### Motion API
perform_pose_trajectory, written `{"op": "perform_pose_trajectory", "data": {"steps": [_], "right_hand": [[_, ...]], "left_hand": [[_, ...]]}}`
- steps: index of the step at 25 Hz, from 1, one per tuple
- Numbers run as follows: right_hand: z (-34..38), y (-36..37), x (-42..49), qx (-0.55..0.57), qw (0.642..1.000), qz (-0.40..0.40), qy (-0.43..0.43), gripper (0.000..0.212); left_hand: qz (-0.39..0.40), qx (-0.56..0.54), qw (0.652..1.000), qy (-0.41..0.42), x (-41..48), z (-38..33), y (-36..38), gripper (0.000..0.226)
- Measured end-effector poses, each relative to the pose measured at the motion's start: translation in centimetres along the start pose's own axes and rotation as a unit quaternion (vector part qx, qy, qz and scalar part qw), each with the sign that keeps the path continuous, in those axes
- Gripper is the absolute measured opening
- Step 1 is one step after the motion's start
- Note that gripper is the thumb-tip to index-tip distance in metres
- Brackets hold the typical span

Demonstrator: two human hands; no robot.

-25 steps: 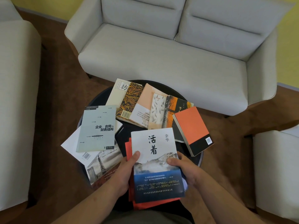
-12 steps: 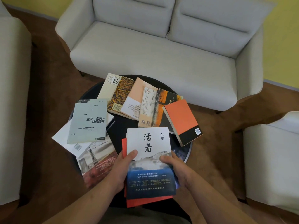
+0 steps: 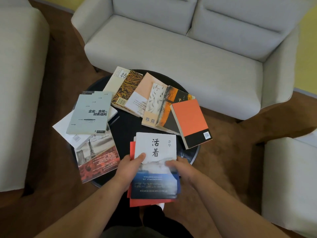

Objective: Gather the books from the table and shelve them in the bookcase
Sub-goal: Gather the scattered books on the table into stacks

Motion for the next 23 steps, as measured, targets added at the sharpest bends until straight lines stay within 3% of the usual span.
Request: {"op": "perform_pose_trajectory", "data": {"steps": [2, 6, 12, 15, 16, 19, 23], "right_hand": [[0.9, -0.5, 0.5, 0.003, 1.000, -0.006, -0.017, 0.031], [1.9, 0.4, 1.5, 0.121, 0.991, 0.005, -0.055, 0.031], [0.9, 0.6, 1.4, 0.106, 0.992, 0.000, -0.070, 0.039], [-0.6, 0.7, -0.4, 0.046, 0.998, -0.034, -0.027, 0.035], [-1.2, 1.2, -1.1, 0.029, 0.999, -0.028, -0.004, 0.030], [-2.9, 2.1, -2.3, 0.010, 0.999, -0.028, 0.023, 0.034], [-3.0, 3.2, -2.3, 0.075, 0.997, -0.025, 0.000, 0.031]], "left_hand": [[-0.006, 0.018, 1.000, 0.023, 0.3, -0.6, 0.2, 0.021], [0.028, -0.124, 0.992, -0.008, 0.2, -2.1, 0.9, 0.032], [0.044, -0.094, 0.995, 0.008, -0.3, -2.6, 0.3, 0.034], [-0.014, -0.044, 0.999, -0.018, -2.8, 0.4, -1.0, 0.032], [-0.009, -0.048, 0.999, -0.019, -3.8, 1.7, -1.2, 0.036], [0.017, -0.051, 0.998, -0.031, -3.1, 6.0, -2.5, 0.082], [0.053, -0.039, 0.997, -0.032, -3.9, 5.1, -0.5, 0.033]]}}
Point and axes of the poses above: each hand's wrist, its own x-axis towards the middle knuckle, its own y-axis out of the palm, z = x × y, the point moved 1 cm from there along x, towards the middle knuckle, and after that the axes turned 14 degrees about z, right-handed, at the moved point
